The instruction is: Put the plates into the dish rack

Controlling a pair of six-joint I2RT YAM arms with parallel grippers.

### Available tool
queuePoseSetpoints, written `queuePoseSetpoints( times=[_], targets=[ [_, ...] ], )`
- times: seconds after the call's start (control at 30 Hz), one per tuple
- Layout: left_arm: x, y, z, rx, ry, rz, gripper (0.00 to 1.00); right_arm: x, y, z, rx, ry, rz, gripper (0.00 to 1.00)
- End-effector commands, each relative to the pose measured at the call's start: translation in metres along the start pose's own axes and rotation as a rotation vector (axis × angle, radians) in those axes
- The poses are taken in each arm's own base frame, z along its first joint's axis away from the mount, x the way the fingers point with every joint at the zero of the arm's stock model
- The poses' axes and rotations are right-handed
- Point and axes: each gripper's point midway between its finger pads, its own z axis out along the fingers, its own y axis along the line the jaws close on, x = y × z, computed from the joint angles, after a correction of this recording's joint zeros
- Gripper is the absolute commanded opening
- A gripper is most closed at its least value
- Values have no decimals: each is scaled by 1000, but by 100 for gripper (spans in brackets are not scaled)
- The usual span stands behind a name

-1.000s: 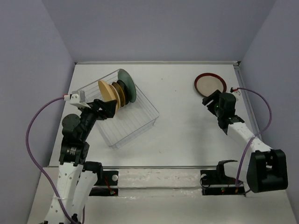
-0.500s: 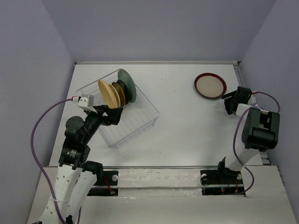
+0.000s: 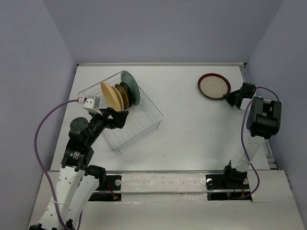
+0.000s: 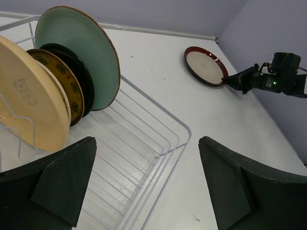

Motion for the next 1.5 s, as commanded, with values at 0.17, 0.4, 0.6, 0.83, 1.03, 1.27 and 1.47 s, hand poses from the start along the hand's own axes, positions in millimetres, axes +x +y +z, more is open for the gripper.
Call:
queuePoseSetpoints(
  times=[0.17, 0.4, 0.6, 0.83, 1.03, 1.27, 1.47],
  targets=[
    [0, -10, 10, 59, 25, 7, 99, 1, 52, -70, -222, -19, -15, 7],
    [0, -44, 18, 202, 76, -97, 99, 41, 122, -193, -524, -71, -149, 7],
    [-4, -85, 30, 253, 108, -131, 99, 87, 147, -269, -699, -30, -243, 7],
    [5, -98, 61, 268, 180, -164, 99, 123, 162, -337, -900, 120, -322, 7],
    [3, -117, 78, 354, 181, -196, 99, 141, 157, -352, -954, 203, -363, 7],
    [10, -125, 96, 379, 187, -209, 99, 169, 160, -368, -1021, 318, -411, 7],
    [23, -125, 104, 378, 207, -206, 97, 199, 164, -377, -1049, 398, -447, 7]
  ],
)
